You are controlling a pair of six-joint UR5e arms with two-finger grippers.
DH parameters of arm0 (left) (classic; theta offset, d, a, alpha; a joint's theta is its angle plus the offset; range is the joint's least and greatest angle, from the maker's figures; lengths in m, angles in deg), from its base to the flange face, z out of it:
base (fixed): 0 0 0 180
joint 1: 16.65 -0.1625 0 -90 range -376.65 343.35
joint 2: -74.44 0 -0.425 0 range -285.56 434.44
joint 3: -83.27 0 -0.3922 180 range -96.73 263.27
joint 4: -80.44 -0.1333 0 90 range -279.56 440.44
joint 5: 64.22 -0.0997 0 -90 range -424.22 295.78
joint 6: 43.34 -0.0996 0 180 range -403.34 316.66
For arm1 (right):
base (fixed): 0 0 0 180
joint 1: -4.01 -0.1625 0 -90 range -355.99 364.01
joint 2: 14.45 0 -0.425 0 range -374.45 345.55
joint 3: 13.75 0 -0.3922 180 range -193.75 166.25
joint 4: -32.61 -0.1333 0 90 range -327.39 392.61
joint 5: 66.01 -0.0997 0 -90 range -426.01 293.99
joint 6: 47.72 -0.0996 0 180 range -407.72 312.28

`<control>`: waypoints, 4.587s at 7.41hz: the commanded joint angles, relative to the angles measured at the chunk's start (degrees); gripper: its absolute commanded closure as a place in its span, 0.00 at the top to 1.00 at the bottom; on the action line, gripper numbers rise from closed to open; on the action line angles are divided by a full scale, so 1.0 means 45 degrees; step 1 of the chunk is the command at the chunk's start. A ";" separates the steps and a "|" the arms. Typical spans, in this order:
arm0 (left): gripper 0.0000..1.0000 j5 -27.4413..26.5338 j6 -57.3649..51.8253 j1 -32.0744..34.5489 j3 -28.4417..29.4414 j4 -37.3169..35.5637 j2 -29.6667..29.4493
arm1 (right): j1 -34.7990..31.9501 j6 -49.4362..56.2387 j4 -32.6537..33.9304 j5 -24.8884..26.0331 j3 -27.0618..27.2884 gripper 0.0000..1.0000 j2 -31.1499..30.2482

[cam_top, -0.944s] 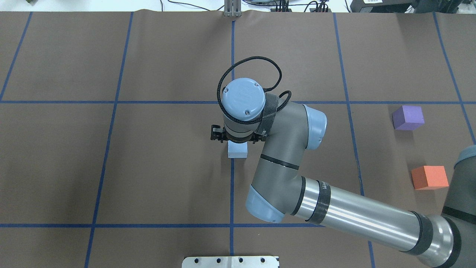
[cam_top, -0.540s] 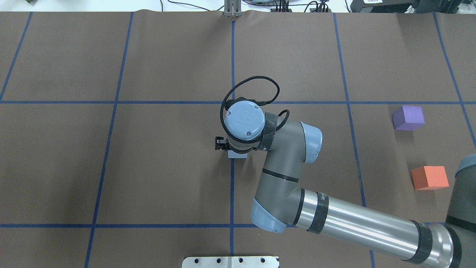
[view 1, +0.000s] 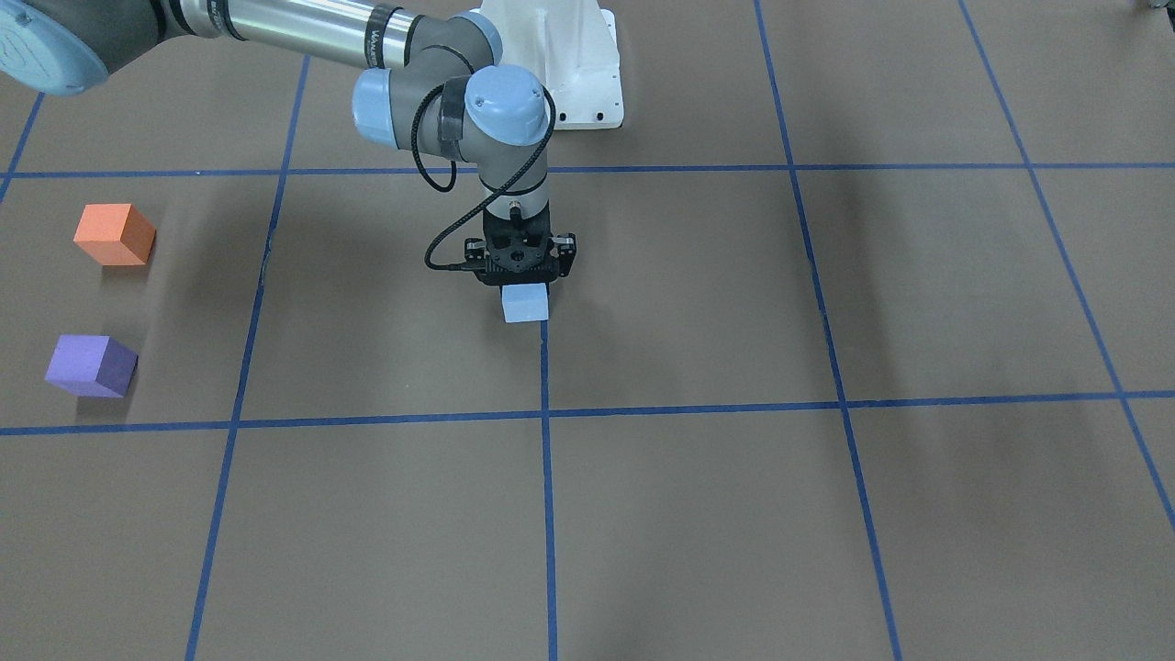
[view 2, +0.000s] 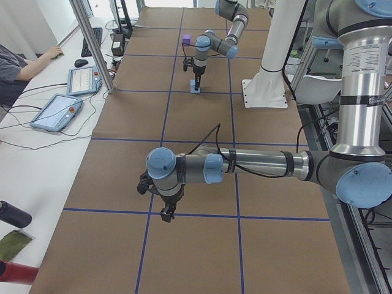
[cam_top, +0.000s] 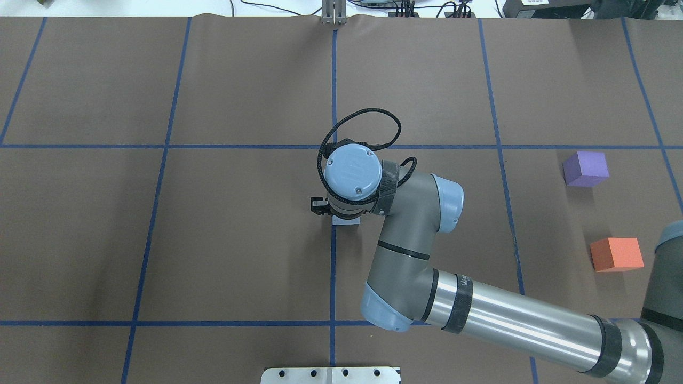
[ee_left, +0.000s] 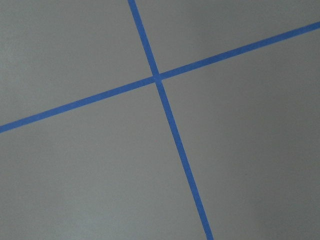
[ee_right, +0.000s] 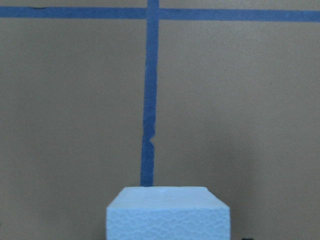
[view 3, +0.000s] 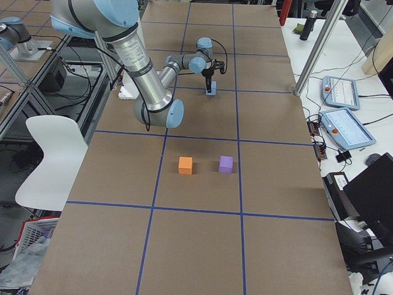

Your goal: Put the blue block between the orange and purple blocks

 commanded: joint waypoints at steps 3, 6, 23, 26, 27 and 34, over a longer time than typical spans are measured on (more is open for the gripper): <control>1.00 0.0008 0.0054 0.0208 -0.0002 0.0008 0.0038 | -0.2566 0.1429 0.0382 -0.1935 0.3361 0.00 -0.2906; 1.00 0.0028 0.1241 0.0228 -0.0430 0.0027 0.0057 | -0.5493 0.5212 0.0737 -0.4042 0.4678 0.00 -0.5621; 1.00 0.0028 0.1636 0.0208 -0.1037 0.0008 0.0194 | -0.7389 0.6002 -0.6260 -0.5429 0.4072 1.00 -1.2270; 1.00 0.0028 0.1675 0.0227 -0.1134 0.0007 0.0194 | -1.1485 1.2703 -0.2697 -0.6607 0.4230 1.00 -1.2195; 1.00 0.0047 0.1675 0.0228 -0.1193 0.0027 0.0213 | -1.2640 1.4660 -0.0729 -0.6821 0.4694 1.00 -1.2175; 1.00 0.0008 0.1636 0.0208 -0.1115 0.0008 0.0174 | -1.3355 1.5949 0.1049 -0.6863 0.5168 1.00 -1.2351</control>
